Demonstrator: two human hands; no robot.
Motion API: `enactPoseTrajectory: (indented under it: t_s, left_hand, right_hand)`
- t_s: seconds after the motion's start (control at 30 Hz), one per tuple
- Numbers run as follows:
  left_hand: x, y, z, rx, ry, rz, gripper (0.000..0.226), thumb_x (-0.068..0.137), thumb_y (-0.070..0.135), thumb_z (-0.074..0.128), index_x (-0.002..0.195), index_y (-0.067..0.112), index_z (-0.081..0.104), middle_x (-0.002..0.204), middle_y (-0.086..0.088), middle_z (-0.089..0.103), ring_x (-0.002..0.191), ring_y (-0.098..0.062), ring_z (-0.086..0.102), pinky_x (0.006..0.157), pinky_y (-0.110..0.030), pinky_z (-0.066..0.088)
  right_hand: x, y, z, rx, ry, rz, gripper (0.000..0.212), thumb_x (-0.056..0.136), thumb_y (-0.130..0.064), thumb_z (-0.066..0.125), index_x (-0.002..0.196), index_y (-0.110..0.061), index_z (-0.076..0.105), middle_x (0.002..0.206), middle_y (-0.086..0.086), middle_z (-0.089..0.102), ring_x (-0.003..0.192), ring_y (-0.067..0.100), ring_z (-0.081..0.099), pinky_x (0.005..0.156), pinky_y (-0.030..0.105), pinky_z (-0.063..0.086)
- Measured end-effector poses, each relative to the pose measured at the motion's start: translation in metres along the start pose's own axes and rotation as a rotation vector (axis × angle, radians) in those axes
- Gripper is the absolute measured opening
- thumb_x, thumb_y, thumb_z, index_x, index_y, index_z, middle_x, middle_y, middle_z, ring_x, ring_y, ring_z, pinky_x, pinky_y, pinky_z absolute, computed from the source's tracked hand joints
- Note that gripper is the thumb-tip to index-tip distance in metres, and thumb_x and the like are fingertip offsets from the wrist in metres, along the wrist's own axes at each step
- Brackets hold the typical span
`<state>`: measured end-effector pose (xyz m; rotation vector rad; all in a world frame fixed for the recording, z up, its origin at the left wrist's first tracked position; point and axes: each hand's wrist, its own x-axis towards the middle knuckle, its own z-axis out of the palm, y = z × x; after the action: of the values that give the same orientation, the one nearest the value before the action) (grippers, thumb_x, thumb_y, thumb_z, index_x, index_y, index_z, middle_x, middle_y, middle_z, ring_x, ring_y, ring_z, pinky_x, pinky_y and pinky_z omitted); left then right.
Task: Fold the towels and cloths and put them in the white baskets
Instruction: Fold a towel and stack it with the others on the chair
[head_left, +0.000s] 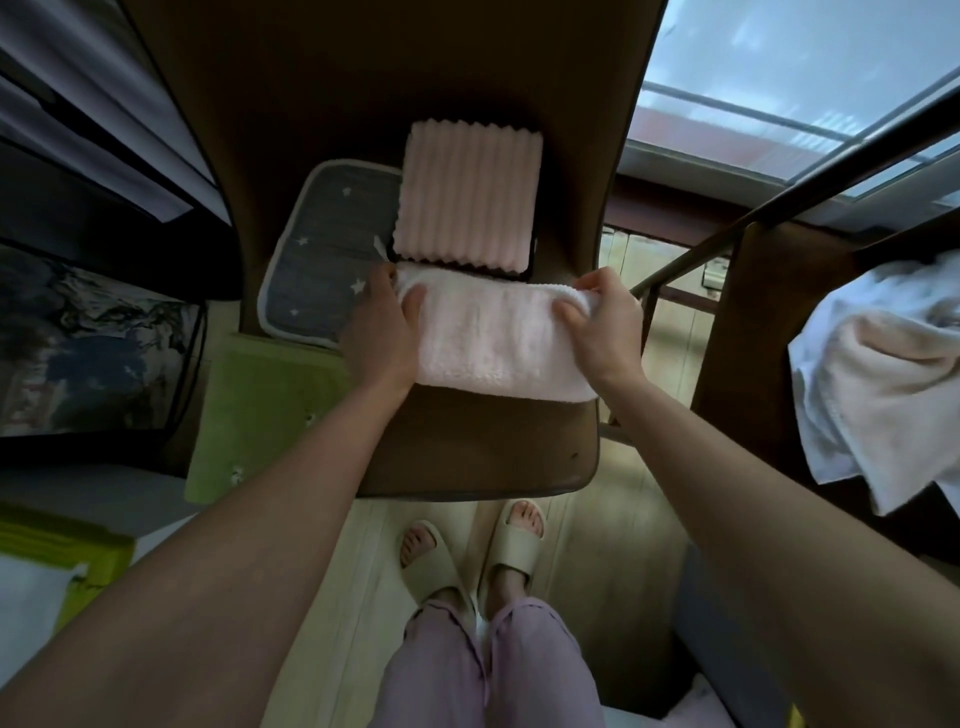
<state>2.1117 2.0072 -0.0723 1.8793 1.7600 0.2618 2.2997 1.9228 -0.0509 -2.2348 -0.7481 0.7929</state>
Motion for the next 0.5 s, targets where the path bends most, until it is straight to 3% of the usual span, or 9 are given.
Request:
enactPoseTrajectory:
  t_s: [0.1,0.17,0.23,0.3,0.4,0.5]
  left_hand:
    - [0.001,-0.006,0.008,-0.062,-0.012,0.006,0.047,0.101,0.041,0.040,0.140,0.013,0.039,0.135,-0.011,0.052,0.116,-0.028,0.053,0.093,-0.038,0.042]
    - [0.000,-0.007,0.007,-0.156,0.042,0.039,0.047,0.100,0.038,0.044,0.139,0.012,0.040,0.133,-0.011,0.052,0.117,-0.028,0.052,0.096,-0.041,0.043]
    - [-0.005,-0.005,0.003,-0.158,0.199,0.186,0.043,0.098,0.031,0.047,0.135,0.009,0.044,0.132,-0.013,0.050,0.118,-0.027,0.048,0.098,-0.041,0.040]
    - [-0.017,-0.003,0.003,-0.080,0.252,0.442,0.036,0.098,0.025,0.046,0.131,0.009,0.048,0.134,-0.013,0.049,0.121,-0.026,0.045,0.100,-0.037,0.034]
    - [-0.030,-0.012,0.022,0.183,0.079,0.726,0.038,0.101,0.027,0.038,0.136,0.013,0.045,0.140,-0.009,0.050,0.131,-0.024,0.043,0.110,-0.039,0.027]
    - [-0.019,-0.024,0.039,0.443,-0.088,0.695,0.052,0.101,0.034,0.026,0.148,0.012,0.032,0.154,-0.008,0.034,0.143,-0.026,0.030,0.118,-0.044,0.013]
  right_hand:
    - [-0.001,0.008,0.008,-0.095,0.039,-0.041,0.032,0.092,-0.018,0.063,0.122,-0.011,0.052,0.119,0.004,0.053,0.104,0.010,0.047,0.096,0.027,0.043]
    - [-0.008,0.012,0.012,-0.237,0.113,-0.114,0.041,0.093,-0.020,0.060,0.131,-0.013,0.047,0.134,0.006,0.046,0.122,0.016,0.042,0.109,0.030,0.034]
    - [-0.018,0.013,0.017,-0.430,0.197,-0.298,0.044,0.095,-0.026,0.056,0.136,-0.015,0.044,0.144,0.009,0.039,0.137,0.024,0.032,0.115,0.037,0.024]
    - [-0.031,0.017,0.026,-0.516,0.184,-0.496,0.041,0.098,-0.028,0.051,0.136,-0.013,0.045,0.148,0.011,0.038,0.142,0.026,0.026,0.118,0.043,0.018]
    - [-0.042,0.031,0.047,-0.580,0.036,-0.592,0.044,0.102,-0.030,0.041,0.141,-0.010,0.044,0.152,0.012,0.037,0.145,0.026,0.022,0.121,0.044,0.011]
    - [-0.036,0.046,0.060,-0.667,-0.065,-0.569,0.053,0.104,-0.037,0.029,0.150,-0.012,0.032,0.158,0.011,0.026,0.149,0.025,0.014,0.121,0.046,0.006]
